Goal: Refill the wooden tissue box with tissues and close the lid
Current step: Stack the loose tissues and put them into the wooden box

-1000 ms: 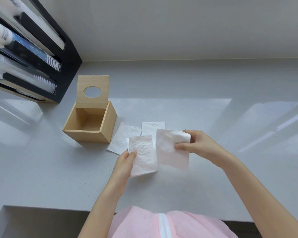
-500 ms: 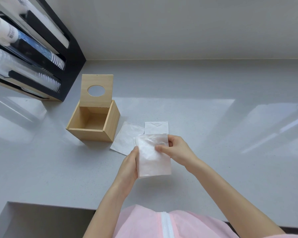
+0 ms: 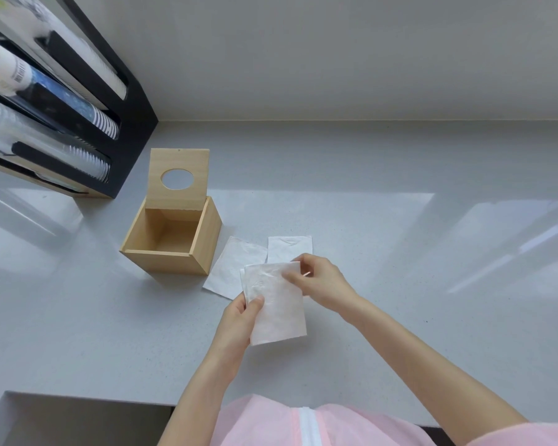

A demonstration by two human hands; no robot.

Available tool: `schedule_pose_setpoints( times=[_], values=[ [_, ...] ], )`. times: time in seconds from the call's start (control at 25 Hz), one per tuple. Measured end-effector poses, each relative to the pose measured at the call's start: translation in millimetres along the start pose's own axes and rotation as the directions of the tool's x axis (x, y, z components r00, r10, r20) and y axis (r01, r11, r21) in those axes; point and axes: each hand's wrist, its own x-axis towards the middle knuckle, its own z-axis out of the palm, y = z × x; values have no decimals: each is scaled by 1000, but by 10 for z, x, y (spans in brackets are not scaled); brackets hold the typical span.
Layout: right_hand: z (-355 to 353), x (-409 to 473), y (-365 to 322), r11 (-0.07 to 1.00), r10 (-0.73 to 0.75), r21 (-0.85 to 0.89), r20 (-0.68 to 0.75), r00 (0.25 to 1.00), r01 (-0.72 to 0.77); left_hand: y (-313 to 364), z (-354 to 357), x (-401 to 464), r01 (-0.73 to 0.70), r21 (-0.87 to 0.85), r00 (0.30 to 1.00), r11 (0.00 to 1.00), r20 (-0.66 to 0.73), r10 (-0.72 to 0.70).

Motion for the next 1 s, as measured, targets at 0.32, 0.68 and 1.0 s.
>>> schedule_pose_setpoints(
  times=[0.32, 0.68, 1.0],
  values=[
    [-158, 561, 41, 899, 43, -427, -139, 989, -99, -2, -97, 21, 39, -106, 996, 994, -70, -47],
    [-96, 569, 101, 865, 153, -454, -166, 974, -213, 26, -136, -33, 20, -132, 994, 991, -101, -34],
    [-31, 279, -64, 986, 61, -141, -181, 982, -88, 69, -386, -146, 2, -147, 993, 989, -118, -19]
  ],
)
